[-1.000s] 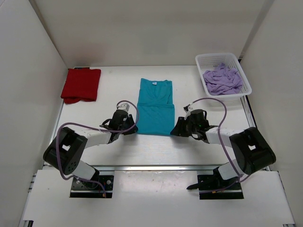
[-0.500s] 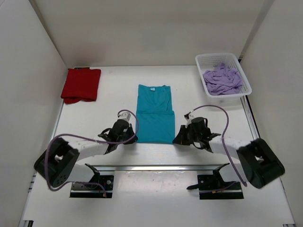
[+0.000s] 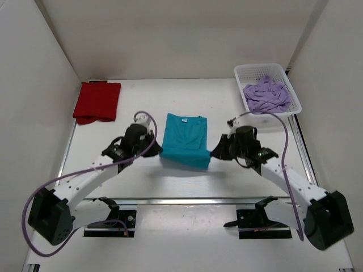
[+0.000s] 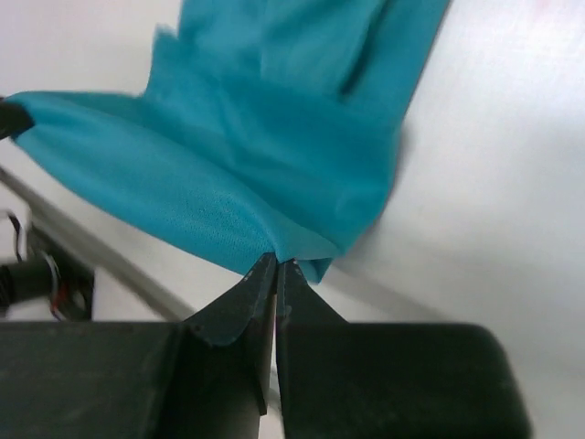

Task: Fold and stack the t-shirts
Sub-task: Fold the long partially folded tshirt into a neat square

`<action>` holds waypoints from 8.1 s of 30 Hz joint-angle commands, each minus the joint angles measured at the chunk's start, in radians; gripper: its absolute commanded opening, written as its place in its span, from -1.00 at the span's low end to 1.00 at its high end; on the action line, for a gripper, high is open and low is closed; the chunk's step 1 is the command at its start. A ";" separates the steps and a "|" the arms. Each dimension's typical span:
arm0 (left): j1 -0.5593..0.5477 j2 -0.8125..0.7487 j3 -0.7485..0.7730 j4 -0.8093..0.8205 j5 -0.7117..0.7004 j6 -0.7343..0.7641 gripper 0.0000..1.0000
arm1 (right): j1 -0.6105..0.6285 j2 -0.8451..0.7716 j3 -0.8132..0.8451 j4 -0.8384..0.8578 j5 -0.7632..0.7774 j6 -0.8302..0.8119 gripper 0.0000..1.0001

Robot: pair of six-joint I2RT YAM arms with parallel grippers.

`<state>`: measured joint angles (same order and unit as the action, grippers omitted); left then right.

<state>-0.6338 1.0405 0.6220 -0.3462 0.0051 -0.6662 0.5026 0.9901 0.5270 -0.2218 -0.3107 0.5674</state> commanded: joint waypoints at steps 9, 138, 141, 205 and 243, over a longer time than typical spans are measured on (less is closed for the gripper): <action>0.233 0.658 0.688 -0.008 0.090 0.149 -1.00 | -0.246 0.626 0.626 0.052 -0.083 -0.175 -1.00; 0.391 1.106 1.024 0.313 0.446 -0.087 -1.00 | -0.285 1.199 1.413 -0.256 -0.286 -0.242 -0.99; 0.407 1.023 0.958 0.364 0.469 -0.086 -1.00 | -0.260 1.104 1.349 -0.274 -0.234 -0.270 -1.00; 0.209 0.356 0.105 0.491 0.098 0.056 -0.33 | -0.168 0.717 0.442 0.237 -0.229 -0.150 -0.99; 0.034 0.007 -0.330 0.346 0.044 0.014 0.07 | -0.112 0.591 0.285 0.245 -0.208 -0.143 -0.51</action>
<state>-0.5720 1.0336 0.2794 0.1246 0.0914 -0.7059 0.3614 1.7405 0.8814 0.0368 -0.5762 0.4438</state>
